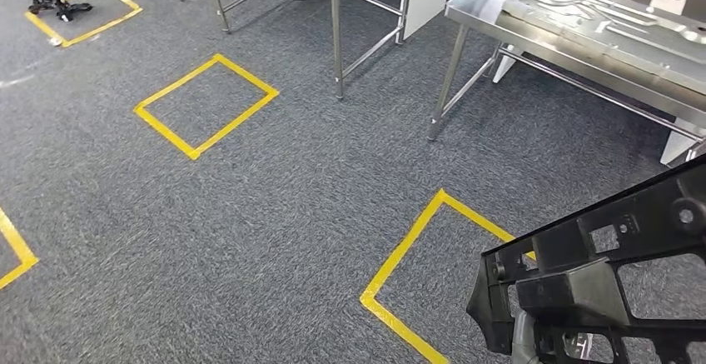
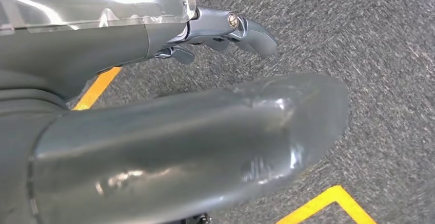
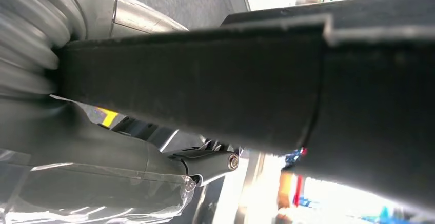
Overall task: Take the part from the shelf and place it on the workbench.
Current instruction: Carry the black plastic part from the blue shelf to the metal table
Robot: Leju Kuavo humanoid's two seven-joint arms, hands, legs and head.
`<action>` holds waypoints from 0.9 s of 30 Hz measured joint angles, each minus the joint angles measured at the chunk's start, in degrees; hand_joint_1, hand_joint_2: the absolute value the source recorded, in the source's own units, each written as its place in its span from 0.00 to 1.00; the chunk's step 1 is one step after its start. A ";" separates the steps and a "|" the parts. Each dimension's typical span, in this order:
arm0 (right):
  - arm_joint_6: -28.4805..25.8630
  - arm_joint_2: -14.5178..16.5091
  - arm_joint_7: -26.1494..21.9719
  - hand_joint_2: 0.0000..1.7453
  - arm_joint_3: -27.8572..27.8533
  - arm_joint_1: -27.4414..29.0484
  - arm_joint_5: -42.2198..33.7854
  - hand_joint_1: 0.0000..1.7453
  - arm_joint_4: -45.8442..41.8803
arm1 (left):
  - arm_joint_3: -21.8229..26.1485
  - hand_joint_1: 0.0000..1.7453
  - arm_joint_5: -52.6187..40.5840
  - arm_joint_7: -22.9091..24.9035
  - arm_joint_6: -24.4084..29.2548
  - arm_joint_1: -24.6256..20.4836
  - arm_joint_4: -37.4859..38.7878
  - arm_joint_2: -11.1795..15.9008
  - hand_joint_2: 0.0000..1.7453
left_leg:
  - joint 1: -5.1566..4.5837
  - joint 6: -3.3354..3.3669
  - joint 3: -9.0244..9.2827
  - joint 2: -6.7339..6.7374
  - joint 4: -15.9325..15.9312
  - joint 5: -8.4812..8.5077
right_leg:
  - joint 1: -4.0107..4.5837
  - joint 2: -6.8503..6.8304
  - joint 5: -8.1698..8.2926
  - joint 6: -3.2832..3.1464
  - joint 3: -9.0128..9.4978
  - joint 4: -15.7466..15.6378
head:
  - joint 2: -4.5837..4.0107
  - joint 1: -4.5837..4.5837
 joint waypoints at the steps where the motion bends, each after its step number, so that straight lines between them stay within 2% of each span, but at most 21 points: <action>1: -0.01 0.01 0.09 1.00 0.01 0.01 0.00 1.00 -0.04 | 0.01 0.00 -0.09 -0.03 0.00 -0.11 -0.01 0.01 0.00 | 0.10 -0.32 -0.11 -0.86 0.65 -0.59 | -0.18 0.67 0.14 -0.36 0.08 -0.21 | 0.00 -0.09; 2: 0.00 0.02 0.19 1.00 0.05 -0.03 0.00 1.00 -0.09 | 0.02 0.00 -0.18 -0.06 0.00 -0.15 -0.02 0.01 0.00 | 0.23 -0.61 -0.80 -2.30 2.47 -1.82 | -0.39 1.31 0.31 -0.71 0.18 -0.43 | 0.00 -0.21; 4: 0.01 0.04 0.32 1.00 0.20 -0.15 0.00 1.00 -0.14 | 0.08 0.00 -0.27 -0.10 0.00 -0.08 -0.03 0.02 0.00 | 0.43 -1.01 -3.97 -5.55 9.44 -5.47 | -0.54 2.60 0.43 -1.22 0.26 -0.58 | 0.00 -0.50; 5: 0.02 0.04 0.37 1.00 0.27 -0.18 0.00 1.00 -0.13 | 0.13 0.00 -0.30 -0.09 0.00 0.03 -0.03 0.02 0.00 | 0.45 -1.13 -5.90 -6.16 13.38 -7.04 | -0.50 3.31 0.42 -1.34 0.24 -0.53 | 0.00 -0.55; 6: 0.03 0.04 0.41 1.00 0.32 -0.18 0.00 1.00 -0.11 | 0.16 0.00 -0.31 -0.09 0.00 0.16 -0.03 0.02 0.00 | 0.45 -1.20 -7.33 -6.34 16.16 -7.77 | -0.46 4.04 0.39 -1.39 0.26 -0.48 | 0.00 -0.56; 8: 0.03 0.04 0.45 1.00 0.34 -0.16 0.00 1.00 -0.09 | 0.21 0.00 -0.32 -0.09 0.00 0.32 -0.03 0.02 0.00 | 0.45 -1.23 -8.55 -6.37 18.30 -7.80 | -0.42 4.98 0.38 -1.42 0.29 -0.38 | 0.00 -0.55; 10: 0.03 0.04 0.47 1.00 0.34 -0.16 0.00 1.00 -0.09 | 0.21 0.00 -0.32 -0.09 0.00 0.35 -0.03 0.02 0.00 | 0.45 -1.21 -8.53 -6.39 18.08 -7.39 | -0.42 5.26 0.37 -1.41 0.30 -0.34 | 0.00 -0.54; 12: 0.03 0.04 0.47 1.00 0.34 -0.16 0.00 1.00 -0.09 | 0.21 0.00 -0.32 -0.09 0.00 0.35 -0.03 0.02 0.00 | 0.47 -1.09 -7.03 -6.64 14.18 -4.65 | -0.44 6.21 0.28 -1.29 0.34 -0.14 | 0.00 -0.56; 14: 0.02 0.04 0.49 1.00 0.36 -0.18 -0.01 1.00 -0.10 | 0.23 0.00 -0.35 -0.05 0.00 0.30 -0.03 0.02 0.00 | 0.59 -0.52 -3.85 -9.12 5.91 -0.92 | -0.48 8.26 0.03 -0.66 -0.04 0.57 | 0.00 -0.53; 15: 0.00 0.04 0.50 1.00 0.37 -0.15 -0.02 1.00 -0.12 | 0.24 0.00 -0.38 -0.02 0.01 0.26 -0.03 0.02 0.00 | 0.55 -0.15 -2.77 -10.13 3.22 -0.08 | -0.54 9.14 -0.01 -0.21 -0.30 0.78 | 0.00 -0.54; 16: -0.02 0.04 0.52 1.00 0.37 -0.07 -0.02 1.00 -0.16 | 0.25 0.00 -0.43 0.02 0.01 0.23 -0.03 0.03 0.00 | 0.50 0.30 -2.01 -10.83 1.37 0.33 | -0.60 10.04 0.03 0.31 -0.62 0.89 | 0.00 -0.54; 17: -0.03 0.03 0.55 1.00 0.37 0.04 -0.02 1.00 -0.23 | 0.26 0.00 -0.46 0.04 0.02 0.20 -0.03 0.01 0.00 | 0.57 0.75 -1.87 -10.14 1.14 0.52 | -0.72 10.46 0.11 0.68 -0.76 0.84 | 0.01 -0.57; 18: -0.05 0.02 0.58 1.00 0.36 0.16 -0.02 1.00 -0.32 | 0.27 0.00 -0.49 0.05 0.03 0.17 -0.04 -0.01 0.00 | 0.66 1.23 -1.69 -9.47 0.79 0.75 | -0.68 9.75 -0.17 1.01 -0.99 1.23 | 0.01 -0.48; 19: -0.06 0.01 0.61 1.00 0.35 0.21 -0.01 1.00 -0.43 | 0.29 0.00 -0.50 0.06 0.03 0.16 -0.05 -0.03 0.00 | 0.80 1.66 -1.51 -8.69 0.41 1.00 | -0.62 8.39 -0.99 1.31 -1.62 2.44 | 0.00 -0.23; 21: -0.07 -0.01 0.66 1.00 0.34 0.13 -0.01 1.00 -0.55 | 0.32 0.00 -0.51 0.07 0.04 0.23 -0.07 -0.05 0.00 | 0.79 2.17 -1.36 -7.12 0.00 1.16 | -0.59 4.68 -4.29 1.86 -4.53 8.32 | 0.00 0.29; 22: -0.06 -0.01 0.68 1.00 0.33 0.08 -0.01 1.00 -0.57 | 0.34 0.00 -0.51 0.07 0.04 0.31 -0.07 -0.05 0.00 | 0.72 2.24 -1.36 -6.29 -0.01 1.10 | -0.69 3.74 -5.97 2.12 -6.49 12.08 | 0.00 0.42; 23: -0.06 -0.01 0.70 1.00 0.33 0.09 -0.02 1.00 -0.57 | 0.38 0.00 -0.51 0.08 0.04 0.38 -0.07 -0.05 0.00 | 0.66 2.22 -1.35 -5.45 0.01 1.00 | -0.80 3.28 -6.91 2.32 -8.05 15.09 | 0.00 0.45; 24: -0.08 -0.02 0.74 1.00 0.31 0.15 -0.03 1.00 -0.57 | 0.42 0.00 -0.51 0.09 0.04 0.41 -0.07 -0.05 0.00 | 0.63 2.18 -1.27 -4.63 0.02 0.87 | -0.89 3.04 -6.76 2.45 -8.72 16.27 | 0.00 0.47; 25: -0.09 -0.02 0.76 1.00 0.30 0.19 -0.03 1.00 -0.57 | 0.45 0.00 -0.52 0.10 0.04 0.39 -0.07 -0.06 0.00 | 0.62 2.06 -1.12 -3.86 0.03 0.72 | -0.94 2.81 -5.49 2.49 -8.14 15.10 | 0.00 0.46; 26: -0.08 -0.03 0.79 1.00 0.28 0.22 -0.04 1.00 -0.57 | 0.47 0.00 -0.53 0.10 0.04 0.35 -0.07 -0.08 0.00 | 0.62 1.90 -0.86 -3.15 0.03 0.54 | -0.95 2.34 -3.47 2.42 -6.43 11.84 | 0.00 0.48; 27: -0.06 -0.03 0.83 1.00 0.28 0.21 -0.04 1.00 -0.57 | 0.48 0.00 -0.54 0.10 0.04 0.32 -0.07 -0.10 0.00 | 0.59 1.70 -0.55 -2.52 0.03 0.32 | -0.85 1.23 -1.61 2.22 -4.18 7.55 | 0.00 0.47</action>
